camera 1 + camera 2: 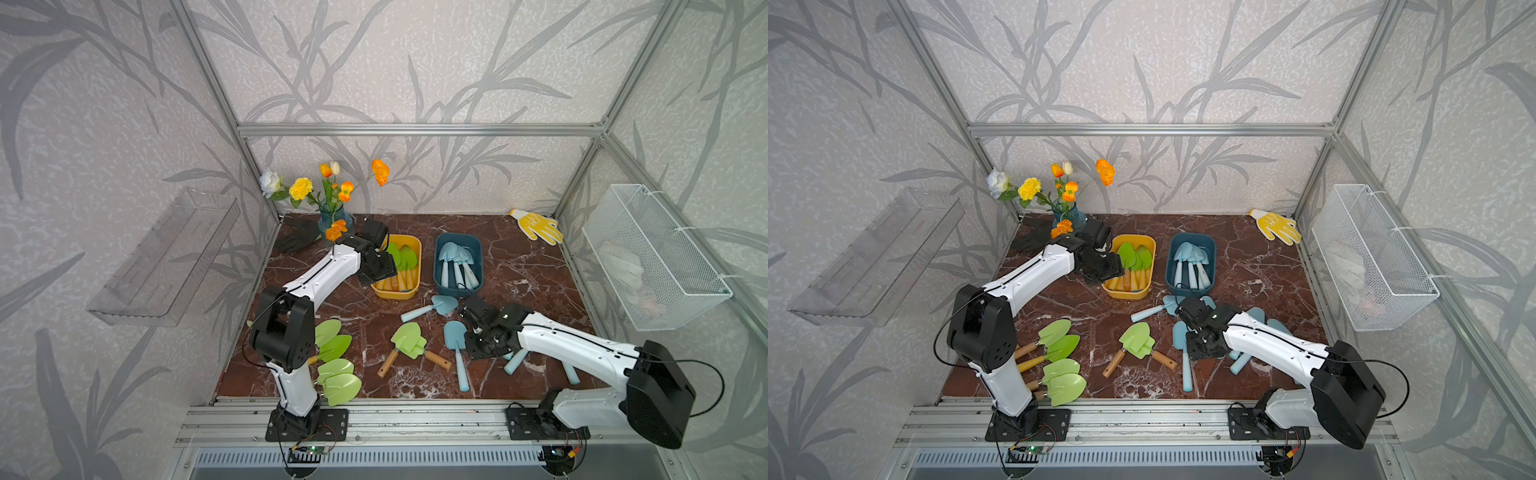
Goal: Sort the small shovels by color and place them into the storage box
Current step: Place the shovel in the storage box, then pick up the shovel from the center of the board.
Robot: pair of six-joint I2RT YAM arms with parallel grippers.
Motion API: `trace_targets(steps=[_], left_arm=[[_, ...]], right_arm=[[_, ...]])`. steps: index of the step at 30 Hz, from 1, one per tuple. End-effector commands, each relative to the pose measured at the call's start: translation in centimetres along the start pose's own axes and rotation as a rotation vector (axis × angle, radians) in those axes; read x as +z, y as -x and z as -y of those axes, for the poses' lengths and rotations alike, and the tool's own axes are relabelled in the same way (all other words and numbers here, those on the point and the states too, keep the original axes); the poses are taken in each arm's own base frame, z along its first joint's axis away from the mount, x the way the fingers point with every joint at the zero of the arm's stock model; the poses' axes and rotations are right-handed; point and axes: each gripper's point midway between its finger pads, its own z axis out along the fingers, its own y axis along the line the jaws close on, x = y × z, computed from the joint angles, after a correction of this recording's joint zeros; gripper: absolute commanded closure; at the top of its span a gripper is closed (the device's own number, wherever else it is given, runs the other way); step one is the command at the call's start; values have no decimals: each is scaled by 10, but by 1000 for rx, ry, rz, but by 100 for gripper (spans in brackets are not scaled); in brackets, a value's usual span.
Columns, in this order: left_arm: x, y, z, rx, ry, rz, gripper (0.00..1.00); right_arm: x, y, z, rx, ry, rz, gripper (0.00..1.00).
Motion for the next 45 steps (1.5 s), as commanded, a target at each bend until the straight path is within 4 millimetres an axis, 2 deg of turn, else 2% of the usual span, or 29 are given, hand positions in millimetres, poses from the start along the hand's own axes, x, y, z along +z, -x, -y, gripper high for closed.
trace_targets(steps=[1,4,8,12,16,21,27,31,36,40,42,45], left_arm=[[2,0,2,-14,-11,-3,31],[1,-2,0,-13,-9,-3,31],[0,-3,-1,-11,-4,-5,31],[0,-4,-2,-10,-3,-8,30],[0,-5,-2,-10,-5,-10,30],[-3,-5,-5,-7,5,-6,30],[-4,-7,-8,-9,14,-5,30],[-6,-7,-9,-11,18,-2,30],[-9,-7,-11,-10,25,5,30],[-11,-7,-12,-17,26,7,31],[-12,-7,-13,-20,27,8,30],[-13,-7,-15,-26,30,8,30]], right_arm=[[-5,-2,39,149,-78,-10,53],[-8,-1,64,279,-77,1,53],[-16,9,86,374,-79,87,52],[-15,14,98,466,-46,102,52],[-4,17,107,530,-28,83,54],[8,27,110,555,0,63,56],[27,24,106,544,2,-27,59],[40,22,104,551,9,-54,62],[46,29,107,538,-14,-58,70],[39,43,109,514,-30,-39,84],[30,55,109,492,-34,-14,87],[3,87,104,407,-33,69,88]])
